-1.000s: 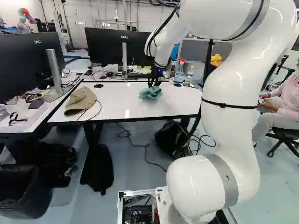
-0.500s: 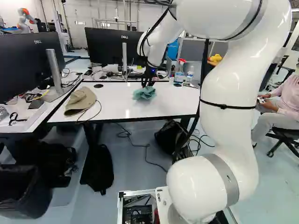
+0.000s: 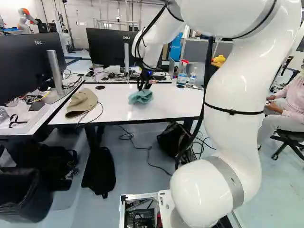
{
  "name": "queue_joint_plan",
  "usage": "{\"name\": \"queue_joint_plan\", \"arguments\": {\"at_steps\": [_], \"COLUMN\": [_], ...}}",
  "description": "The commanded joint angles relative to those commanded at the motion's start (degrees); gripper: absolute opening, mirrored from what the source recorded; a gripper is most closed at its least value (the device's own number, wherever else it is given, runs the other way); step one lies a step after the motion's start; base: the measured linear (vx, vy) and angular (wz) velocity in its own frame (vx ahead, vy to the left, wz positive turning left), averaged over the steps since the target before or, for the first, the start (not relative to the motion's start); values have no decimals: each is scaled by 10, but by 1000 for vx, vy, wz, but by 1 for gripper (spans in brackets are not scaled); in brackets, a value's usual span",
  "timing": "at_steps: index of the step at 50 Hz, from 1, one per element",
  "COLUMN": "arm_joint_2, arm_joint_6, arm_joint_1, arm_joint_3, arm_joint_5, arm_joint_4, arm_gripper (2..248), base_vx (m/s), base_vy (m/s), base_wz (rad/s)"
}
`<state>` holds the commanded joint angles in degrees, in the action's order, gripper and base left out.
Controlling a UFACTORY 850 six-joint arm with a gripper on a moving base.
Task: Clean the table with the green towel
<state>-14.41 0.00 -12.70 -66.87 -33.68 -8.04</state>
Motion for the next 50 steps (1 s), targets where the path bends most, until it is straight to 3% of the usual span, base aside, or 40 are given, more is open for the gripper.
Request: {"name": "queue_joint_plan", "arguments": {"at_steps": [22,50], "arm_joint_2": [35,38], "arm_joint_6": [0,0], "arm_joint_1": [-39,-39], "arm_joint_3": [41,40], "arm_joint_5": [0,0], "arm_joint_4": [0,0], "arm_gripper": [41,41], "base_vx": [0,0], "base_vy": [0,0], "base_wz": [0,0]}}
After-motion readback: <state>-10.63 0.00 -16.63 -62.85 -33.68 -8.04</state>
